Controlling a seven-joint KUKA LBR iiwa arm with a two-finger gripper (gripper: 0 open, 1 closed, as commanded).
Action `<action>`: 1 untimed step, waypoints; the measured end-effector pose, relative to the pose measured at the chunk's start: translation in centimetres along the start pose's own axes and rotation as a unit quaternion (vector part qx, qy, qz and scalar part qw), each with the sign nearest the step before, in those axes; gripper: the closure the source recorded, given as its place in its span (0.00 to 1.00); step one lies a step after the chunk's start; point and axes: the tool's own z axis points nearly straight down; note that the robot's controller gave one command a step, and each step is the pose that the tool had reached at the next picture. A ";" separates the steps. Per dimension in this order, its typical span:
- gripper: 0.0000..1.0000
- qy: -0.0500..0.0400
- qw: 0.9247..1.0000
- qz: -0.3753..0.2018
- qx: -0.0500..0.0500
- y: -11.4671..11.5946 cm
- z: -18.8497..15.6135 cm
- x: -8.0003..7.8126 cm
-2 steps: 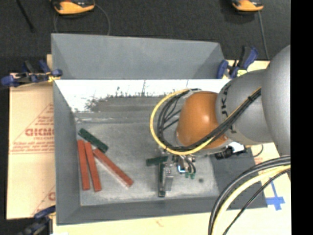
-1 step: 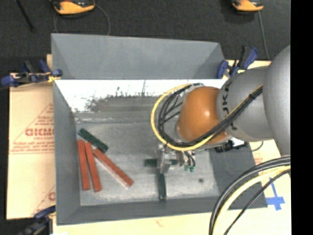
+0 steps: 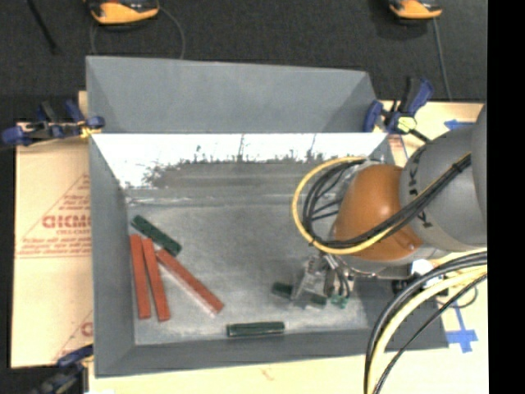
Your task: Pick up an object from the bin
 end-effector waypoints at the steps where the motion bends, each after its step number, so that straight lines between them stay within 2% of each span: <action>1: 1.00 0.006 0.992 0.129 0.004 0.9 0.1 -0.9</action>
Offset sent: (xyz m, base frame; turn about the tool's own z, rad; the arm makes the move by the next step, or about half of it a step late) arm 0.0104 0.0062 -0.0047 0.2622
